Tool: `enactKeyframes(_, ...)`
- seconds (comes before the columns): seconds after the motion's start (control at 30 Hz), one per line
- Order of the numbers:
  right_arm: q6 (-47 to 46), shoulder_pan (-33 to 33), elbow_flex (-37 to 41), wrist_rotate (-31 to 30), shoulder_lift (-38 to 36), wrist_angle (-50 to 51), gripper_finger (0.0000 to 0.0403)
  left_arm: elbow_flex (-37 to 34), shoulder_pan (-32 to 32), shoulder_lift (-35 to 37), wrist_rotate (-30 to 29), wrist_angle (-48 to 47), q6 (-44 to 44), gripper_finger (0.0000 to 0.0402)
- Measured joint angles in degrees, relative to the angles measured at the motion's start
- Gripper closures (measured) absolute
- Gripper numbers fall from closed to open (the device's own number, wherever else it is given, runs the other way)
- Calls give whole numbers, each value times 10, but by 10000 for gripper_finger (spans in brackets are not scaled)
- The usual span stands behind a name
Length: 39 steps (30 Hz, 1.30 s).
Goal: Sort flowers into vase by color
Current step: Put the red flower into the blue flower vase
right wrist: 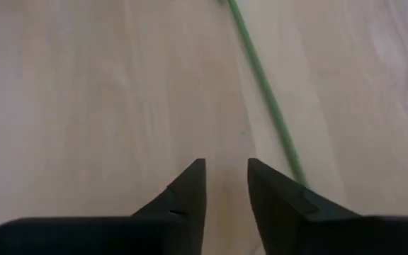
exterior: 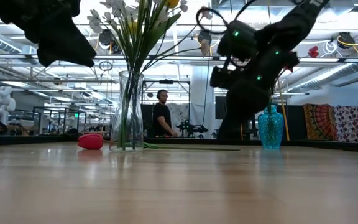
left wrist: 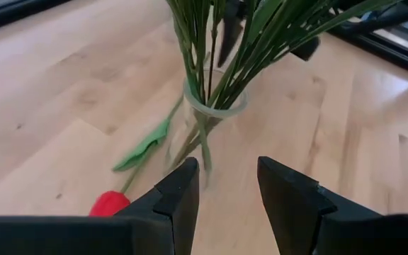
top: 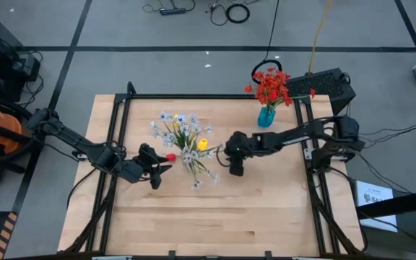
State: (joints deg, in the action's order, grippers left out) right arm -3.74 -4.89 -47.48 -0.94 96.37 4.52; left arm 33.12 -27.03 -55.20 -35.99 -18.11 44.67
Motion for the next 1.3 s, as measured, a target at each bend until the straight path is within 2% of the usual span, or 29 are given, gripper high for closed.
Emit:
enactKeyframes(0.23,63,-40,-8,13,30,0,272,0,-2,0,3,0,1,251)
enactKeyframes(0.63,76,-71,-8,14,41,1,273,0,-1,0,-1,2,1,251)
enactKeyframes(1.1,73,-91,-10,19,57,5,312,0,-1,0,-10,11,1,251)
enactKeyframes(1.2,48,-92,-11,20,68,28,339,0,-1,0,-10,14,1,251)
enactKeyframes(1.3,31,-92,-14,24,72,55,386,0,-1,0,-10,14,1,251)
